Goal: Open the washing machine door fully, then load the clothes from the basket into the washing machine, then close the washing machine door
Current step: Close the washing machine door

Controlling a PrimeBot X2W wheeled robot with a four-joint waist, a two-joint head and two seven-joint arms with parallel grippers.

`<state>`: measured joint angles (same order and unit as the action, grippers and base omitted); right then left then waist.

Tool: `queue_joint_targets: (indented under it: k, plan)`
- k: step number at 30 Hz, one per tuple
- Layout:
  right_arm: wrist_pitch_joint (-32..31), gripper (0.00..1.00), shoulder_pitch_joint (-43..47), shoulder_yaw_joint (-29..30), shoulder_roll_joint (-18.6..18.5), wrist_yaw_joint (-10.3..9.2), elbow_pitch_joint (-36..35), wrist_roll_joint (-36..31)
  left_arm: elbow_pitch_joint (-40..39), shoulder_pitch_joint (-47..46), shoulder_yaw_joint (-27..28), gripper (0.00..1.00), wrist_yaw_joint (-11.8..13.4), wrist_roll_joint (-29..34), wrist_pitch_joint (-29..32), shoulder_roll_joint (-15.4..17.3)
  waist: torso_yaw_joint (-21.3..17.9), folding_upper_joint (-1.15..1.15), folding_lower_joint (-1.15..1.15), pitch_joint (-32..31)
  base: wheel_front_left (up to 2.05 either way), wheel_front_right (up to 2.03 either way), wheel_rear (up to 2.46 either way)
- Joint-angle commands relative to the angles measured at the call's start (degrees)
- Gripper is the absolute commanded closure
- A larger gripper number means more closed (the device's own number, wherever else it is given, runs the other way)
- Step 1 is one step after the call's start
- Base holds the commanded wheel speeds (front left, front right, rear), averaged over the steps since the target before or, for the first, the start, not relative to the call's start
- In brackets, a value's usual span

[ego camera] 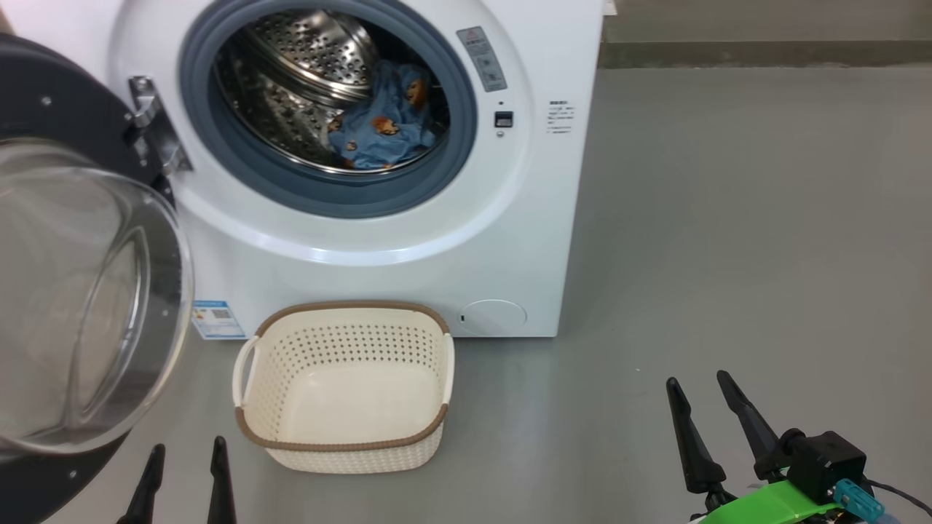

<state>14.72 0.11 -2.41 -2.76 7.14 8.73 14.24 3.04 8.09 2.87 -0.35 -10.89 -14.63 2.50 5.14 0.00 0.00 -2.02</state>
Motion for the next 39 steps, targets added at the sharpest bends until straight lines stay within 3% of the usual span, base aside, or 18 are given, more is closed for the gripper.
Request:
queue_joint_targets:
  k: [1, 12, 39]
  plan:
    - [0.28, 0.00, -0.25, -1.62, -0.11, 0.35, -1.32, 0.02, -1.47, -1.16, 1.55, 0.00, -0.27, -0.26, -0.37, 0.38, 1.19, 0.00, 0.00, -0.10, 0.00, 0.00, 0.00]
    - [0.28, 0.00, 0.04, -1.53, -0.11, 0.35, -1.70, -0.03, -1.17, -0.91, 1.94, 0.00, 0.09, -0.11, -0.37, 0.38, 5.69, 0.00, 0.00, -0.16, 0.00, 0.00, 0.00]
    - [0.28, 0.00, -0.04, -1.88, -0.11, 0.35, -1.71, -1.09, -1.36, 0.16, 4.34, 0.00, 3.79, -0.30, -0.37, 0.38, 19.71, 0.00, 0.00, 0.19, 0.00, 0.00, 0.00]
